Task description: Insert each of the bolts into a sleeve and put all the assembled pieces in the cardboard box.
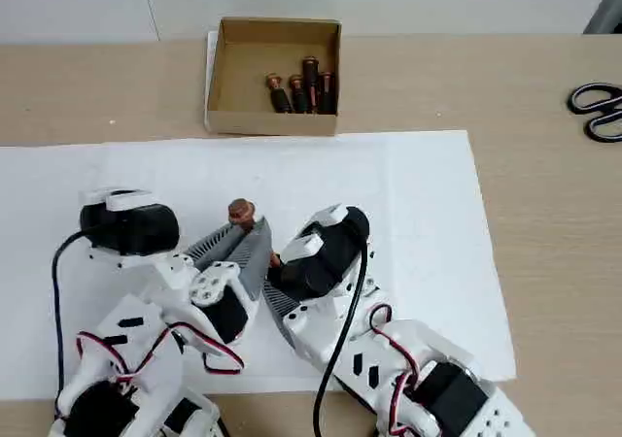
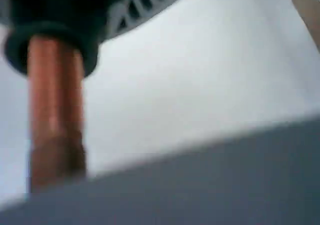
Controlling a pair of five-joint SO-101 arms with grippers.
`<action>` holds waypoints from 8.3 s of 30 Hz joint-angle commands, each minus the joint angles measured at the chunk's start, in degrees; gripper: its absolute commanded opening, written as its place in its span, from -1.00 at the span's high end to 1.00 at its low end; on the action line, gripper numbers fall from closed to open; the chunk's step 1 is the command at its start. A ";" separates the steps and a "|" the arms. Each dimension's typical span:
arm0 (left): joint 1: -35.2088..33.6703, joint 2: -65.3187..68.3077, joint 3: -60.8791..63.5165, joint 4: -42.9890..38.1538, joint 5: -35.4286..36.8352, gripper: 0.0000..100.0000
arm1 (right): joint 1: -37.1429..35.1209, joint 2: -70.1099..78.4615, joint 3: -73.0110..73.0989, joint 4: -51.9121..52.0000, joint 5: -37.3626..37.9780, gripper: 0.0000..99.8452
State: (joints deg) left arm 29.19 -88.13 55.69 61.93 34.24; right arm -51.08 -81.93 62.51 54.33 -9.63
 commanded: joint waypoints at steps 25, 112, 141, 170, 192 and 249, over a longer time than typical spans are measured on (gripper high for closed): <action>11.96 -0.53 2.77 17.14 -5.01 0.99 | -0.48 -0.92 -4.92 -0.22 3.52 0.99; -33.41 -16.09 26.95 -7.47 -22.86 0.99 | 25.36 7.43 -3.69 -18.33 3.43 0.99; -29.45 -16.09 40.57 -10.81 -23.03 0.99 | 32.13 56.22 -44.40 -30.37 -1.14 0.99; -29.10 -16.09 40.57 -10.73 -22.68 0.99 | 32.31 117.67 -101.27 -30.46 2.99 0.99; -29.10 -16.09 40.57 -10.73 -22.68 0.99 | 31.78 149.23 -131.96 -26.77 6.77 0.99; -29.10 -16.09 40.57 -10.73 -22.68 0.99 | 32.31 139.21 -158.86 9.36 6.77 0.99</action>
State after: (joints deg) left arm -0.09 -103.43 96.48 50.95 11.03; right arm -20.04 62.15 -93.80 63.30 -3.12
